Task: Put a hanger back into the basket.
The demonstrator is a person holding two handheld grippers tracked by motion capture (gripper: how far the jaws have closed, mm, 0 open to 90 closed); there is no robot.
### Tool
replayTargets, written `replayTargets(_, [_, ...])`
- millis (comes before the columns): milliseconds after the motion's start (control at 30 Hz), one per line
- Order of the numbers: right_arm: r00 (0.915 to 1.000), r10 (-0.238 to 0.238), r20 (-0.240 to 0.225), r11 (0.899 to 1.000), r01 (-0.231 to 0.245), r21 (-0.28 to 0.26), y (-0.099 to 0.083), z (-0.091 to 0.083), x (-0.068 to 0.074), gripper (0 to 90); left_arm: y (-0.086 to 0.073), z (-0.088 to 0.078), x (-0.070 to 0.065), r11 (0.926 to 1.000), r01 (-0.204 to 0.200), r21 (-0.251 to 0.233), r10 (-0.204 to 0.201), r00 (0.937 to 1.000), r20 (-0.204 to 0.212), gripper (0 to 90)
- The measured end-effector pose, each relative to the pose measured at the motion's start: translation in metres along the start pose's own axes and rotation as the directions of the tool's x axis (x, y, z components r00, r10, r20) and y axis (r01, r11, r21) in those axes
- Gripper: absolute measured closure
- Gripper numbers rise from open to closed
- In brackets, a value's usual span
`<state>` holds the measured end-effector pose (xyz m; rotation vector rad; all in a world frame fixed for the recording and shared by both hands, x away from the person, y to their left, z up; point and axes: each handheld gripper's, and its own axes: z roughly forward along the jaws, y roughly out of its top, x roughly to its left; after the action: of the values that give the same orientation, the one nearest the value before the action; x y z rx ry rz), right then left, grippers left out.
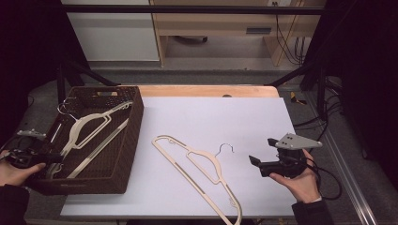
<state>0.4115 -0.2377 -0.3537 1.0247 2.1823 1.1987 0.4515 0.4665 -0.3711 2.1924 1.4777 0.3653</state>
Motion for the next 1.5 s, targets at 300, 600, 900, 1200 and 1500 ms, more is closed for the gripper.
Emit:
replayTargets(300, [1.0000, 0.004, 0.000, 1.000, -0.004, 0.000, 0.000, 0.003, 0.002, 13.5, 0.010, -0.032, -0.035, 0.9707, -0.050, -0.235, 0.050, 0.9987, -0.008, 55.9])
replayTargets(600, [1.0000, 0.005, 0.004, 1.000, -0.005, 0.024, 0.003, 0.007, 0.005, 13.6, 0.030, -0.042, -0.106, 0.8911, -0.138, -0.433, 0.185, 0.9803, 0.069, 34.4])
replayTargets(900, [0.9995, -0.032, -0.001, 0.990, 0.032, 0.139, 0.004, 0.020, 0.019, 16.1, 0.042, -0.032, -0.161, 0.8367, -0.165, -0.522, 0.262, 0.9580, 0.117, 18.9])
replayTargets(1200, [0.9982, -0.049, -0.035, 0.972, 0.056, 0.230, 0.005, 0.038, 0.036, 16.0, 0.048, -0.007, -0.205, 0.8173, -0.185, -0.546, 0.323, 0.9316, 0.167, 14.3])
replayTargets(1500, [0.9959, -0.060, -0.068, 0.944, 0.079, 0.321, 0.002, 0.057, 0.052, 17.6, 0.045, 0.019, -0.238, 0.8115, -0.223, -0.540, 0.367, 0.9135, 0.175, 13.6])
